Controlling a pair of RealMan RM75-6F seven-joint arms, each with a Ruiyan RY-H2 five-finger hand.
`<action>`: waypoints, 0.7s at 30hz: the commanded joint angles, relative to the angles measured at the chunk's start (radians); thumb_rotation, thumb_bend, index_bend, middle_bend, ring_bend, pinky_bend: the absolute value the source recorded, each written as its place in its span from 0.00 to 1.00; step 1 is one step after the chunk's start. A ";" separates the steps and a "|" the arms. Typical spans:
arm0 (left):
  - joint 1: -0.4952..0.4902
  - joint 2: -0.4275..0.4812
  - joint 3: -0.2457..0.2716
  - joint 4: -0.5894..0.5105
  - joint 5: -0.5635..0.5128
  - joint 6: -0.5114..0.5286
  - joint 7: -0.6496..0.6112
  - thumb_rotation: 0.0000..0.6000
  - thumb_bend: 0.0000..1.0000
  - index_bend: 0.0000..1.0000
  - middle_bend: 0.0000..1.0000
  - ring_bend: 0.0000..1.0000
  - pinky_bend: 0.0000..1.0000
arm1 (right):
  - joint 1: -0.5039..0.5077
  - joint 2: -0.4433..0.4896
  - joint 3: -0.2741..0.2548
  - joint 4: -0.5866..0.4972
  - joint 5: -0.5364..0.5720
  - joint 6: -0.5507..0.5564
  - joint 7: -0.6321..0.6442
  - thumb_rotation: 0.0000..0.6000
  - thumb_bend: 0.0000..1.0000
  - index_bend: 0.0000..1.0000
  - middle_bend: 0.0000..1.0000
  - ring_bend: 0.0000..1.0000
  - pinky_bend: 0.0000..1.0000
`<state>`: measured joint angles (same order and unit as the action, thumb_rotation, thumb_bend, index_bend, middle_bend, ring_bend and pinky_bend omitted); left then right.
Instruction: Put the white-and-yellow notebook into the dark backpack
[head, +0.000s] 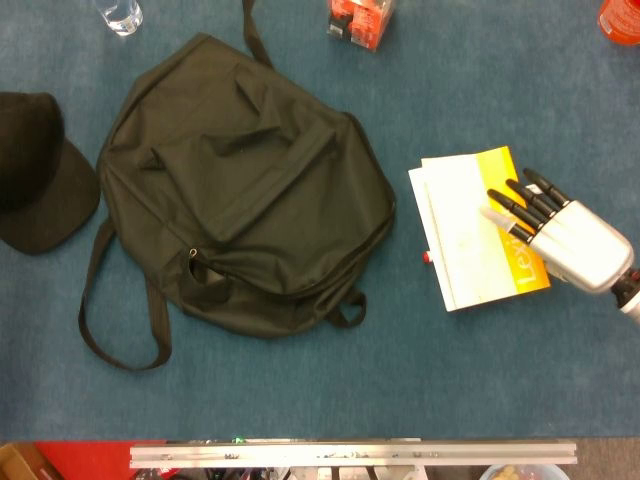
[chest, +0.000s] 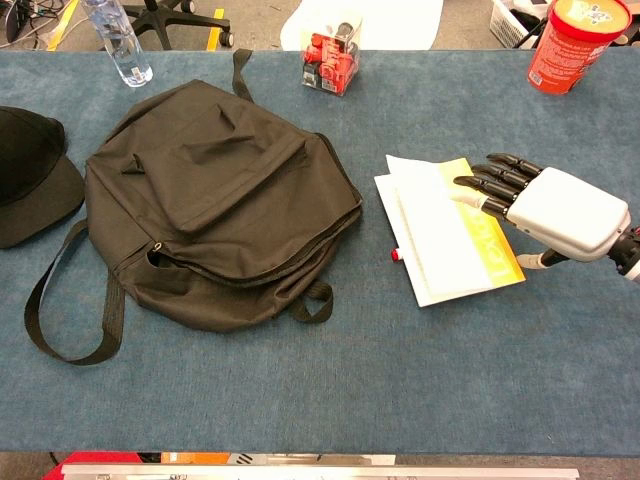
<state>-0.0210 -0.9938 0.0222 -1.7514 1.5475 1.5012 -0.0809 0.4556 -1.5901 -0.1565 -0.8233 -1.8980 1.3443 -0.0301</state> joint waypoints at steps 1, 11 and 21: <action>0.001 0.000 0.000 0.001 -0.002 0.000 -0.001 1.00 0.25 0.00 0.01 0.02 0.09 | 0.004 -0.009 -0.006 0.012 -0.005 0.003 0.007 1.00 0.01 0.02 0.10 0.00 0.00; 0.003 0.001 0.001 0.004 -0.009 -0.004 -0.005 1.00 0.25 0.00 0.01 0.02 0.09 | 0.015 -0.042 -0.026 0.077 -0.020 0.031 0.046 1.00 0.01 0.04 0.12 0.00 0.00; 0.005 0.008 0.004 0.004 -0.010 -0.006 -0.017 1.00 0.25 0.00 0.01 0.02 0.09 | 0.036 -0.108 -0.031 0.159 -0.032 0.064 0.096 1.00 0.31 0.12 0.17 0.00 0.00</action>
<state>-0.0158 -0.9862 0.0259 -1.7476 1.5376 1.4953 -0.0974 0.4890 -1.6933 -0.1862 -0.6703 -1.9282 1.4040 0.0615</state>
